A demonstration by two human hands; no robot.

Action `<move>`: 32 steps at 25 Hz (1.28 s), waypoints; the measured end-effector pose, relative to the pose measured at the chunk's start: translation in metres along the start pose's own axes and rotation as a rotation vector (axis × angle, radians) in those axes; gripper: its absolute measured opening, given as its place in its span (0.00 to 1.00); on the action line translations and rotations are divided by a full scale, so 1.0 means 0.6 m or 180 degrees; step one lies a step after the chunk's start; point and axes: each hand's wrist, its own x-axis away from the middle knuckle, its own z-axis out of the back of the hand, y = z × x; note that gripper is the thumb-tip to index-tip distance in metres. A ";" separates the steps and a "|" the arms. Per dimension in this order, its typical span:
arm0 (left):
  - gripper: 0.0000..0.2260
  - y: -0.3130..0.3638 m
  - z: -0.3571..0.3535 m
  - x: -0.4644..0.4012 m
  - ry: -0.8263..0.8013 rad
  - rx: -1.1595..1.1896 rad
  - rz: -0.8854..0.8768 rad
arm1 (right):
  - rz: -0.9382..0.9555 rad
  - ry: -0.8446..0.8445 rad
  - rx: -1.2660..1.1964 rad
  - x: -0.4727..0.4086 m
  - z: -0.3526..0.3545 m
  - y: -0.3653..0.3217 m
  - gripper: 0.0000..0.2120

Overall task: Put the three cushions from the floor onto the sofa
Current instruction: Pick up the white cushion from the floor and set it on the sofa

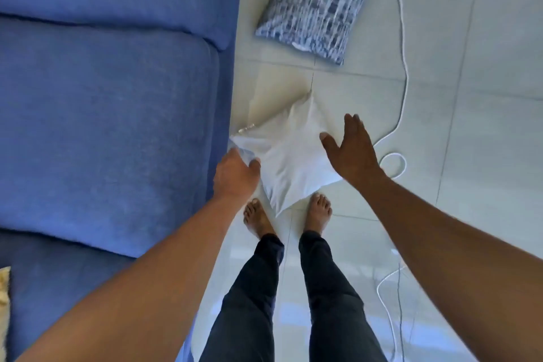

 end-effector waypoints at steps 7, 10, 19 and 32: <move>0.29 -0.067 -0.219 -0.300 -0.0136 0.0456 0.0975 | -0.0025 -0.0480 0.0272 -0.269 -0.224 0.142 0.41; 0.33 -0.095 -0.290 -0.380 -0.0254 0.0965 0.1420 | -0.0152 -0.0516 0.0266 -0.339 -0.284 0.184 0.44; 0.38 -0.158 -0.397 -0.472 -0.0520 0.2653 0.1698 | -0.1343 -0.0568 -0.1122 -0.413 -0.332 0.223 0.46; 0.15 0.020 -0.120 -0.128 -0.0482 0.2731 0.0896 | -0.0992 -0.0117 -0.2300 -0.152 0.027 0.104 0.27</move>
